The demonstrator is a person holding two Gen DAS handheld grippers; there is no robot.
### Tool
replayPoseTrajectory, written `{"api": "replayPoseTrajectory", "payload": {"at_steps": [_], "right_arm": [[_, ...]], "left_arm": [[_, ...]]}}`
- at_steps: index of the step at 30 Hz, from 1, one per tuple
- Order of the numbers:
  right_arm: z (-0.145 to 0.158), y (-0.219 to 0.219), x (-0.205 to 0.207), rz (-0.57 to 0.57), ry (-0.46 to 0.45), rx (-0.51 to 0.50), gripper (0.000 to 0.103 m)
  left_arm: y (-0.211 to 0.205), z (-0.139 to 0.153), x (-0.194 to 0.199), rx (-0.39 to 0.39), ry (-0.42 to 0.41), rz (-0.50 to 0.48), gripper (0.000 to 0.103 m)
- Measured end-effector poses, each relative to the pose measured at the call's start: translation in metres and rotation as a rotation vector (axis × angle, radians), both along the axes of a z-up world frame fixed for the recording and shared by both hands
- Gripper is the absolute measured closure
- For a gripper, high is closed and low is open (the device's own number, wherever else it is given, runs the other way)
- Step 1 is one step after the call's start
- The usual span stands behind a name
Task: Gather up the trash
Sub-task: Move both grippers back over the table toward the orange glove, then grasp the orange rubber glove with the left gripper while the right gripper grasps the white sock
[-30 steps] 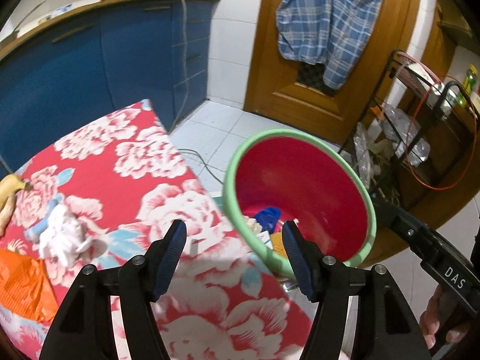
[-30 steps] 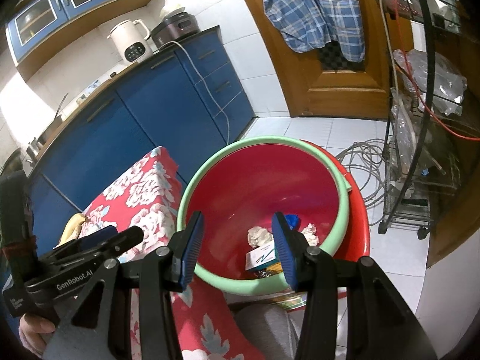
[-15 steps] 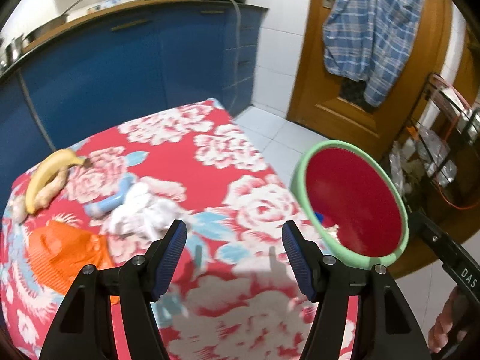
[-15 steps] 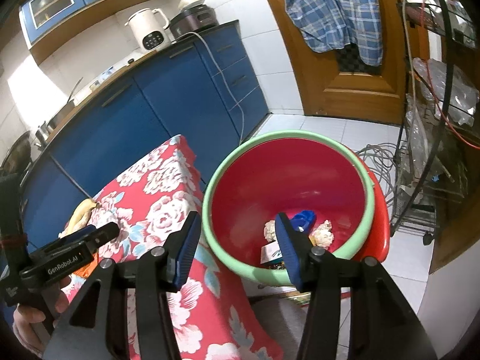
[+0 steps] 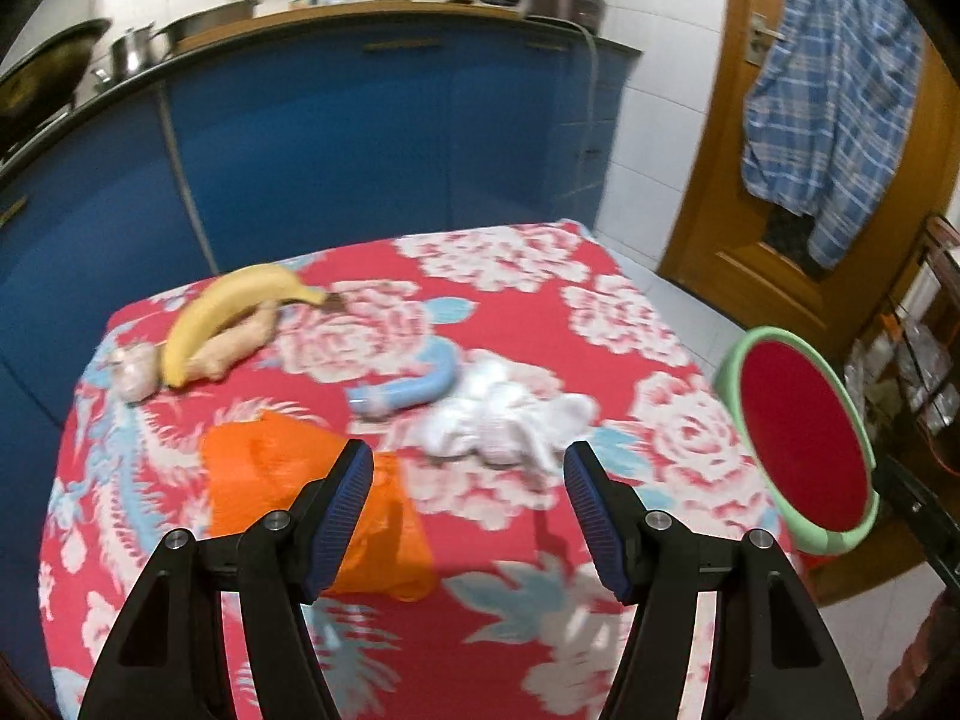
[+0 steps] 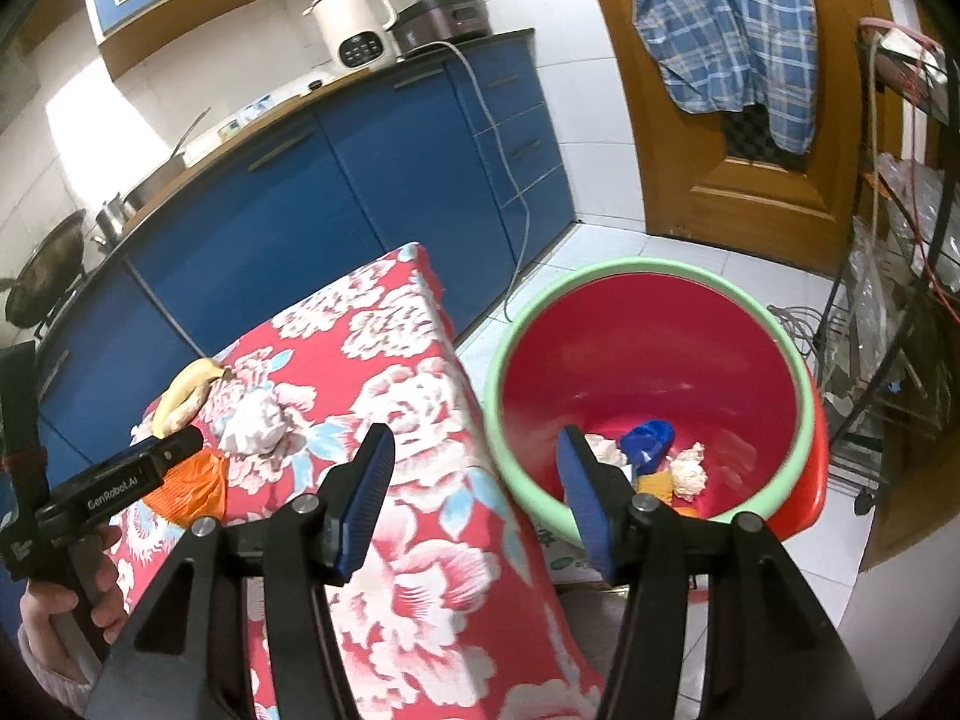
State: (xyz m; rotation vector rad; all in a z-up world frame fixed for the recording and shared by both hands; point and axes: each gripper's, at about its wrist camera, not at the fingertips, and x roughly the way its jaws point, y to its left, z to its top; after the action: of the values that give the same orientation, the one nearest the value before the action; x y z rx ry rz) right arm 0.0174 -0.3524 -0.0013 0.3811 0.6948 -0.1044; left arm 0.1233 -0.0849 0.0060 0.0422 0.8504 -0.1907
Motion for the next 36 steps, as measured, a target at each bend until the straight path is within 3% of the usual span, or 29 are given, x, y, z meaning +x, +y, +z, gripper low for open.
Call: {"api": "replayPoseTrajectory", "payload": {"at_steps": [11, 26, 36], "right_arm": [[0.002, 0.037, 0.015, 0.061, 0.016, -0.035, 0.043], [-0.001, 0.098, 0.055, 0.164, 0.038, -0.087, 0.039], [-0.018, 0.142, 0.1, 0.247, 0.064, -0.09, 0.039]], "left_arm": [[0.05, -0.018, 0.015, 0.053, 0.014, 0.101, 0.035], [0.085, -0.045, 0.033, 0.006, 0.049, 0.156, 0.036], [0.093, -0.053, 0.037, -0.01, 0.038, 0.164, 0.036]]}}
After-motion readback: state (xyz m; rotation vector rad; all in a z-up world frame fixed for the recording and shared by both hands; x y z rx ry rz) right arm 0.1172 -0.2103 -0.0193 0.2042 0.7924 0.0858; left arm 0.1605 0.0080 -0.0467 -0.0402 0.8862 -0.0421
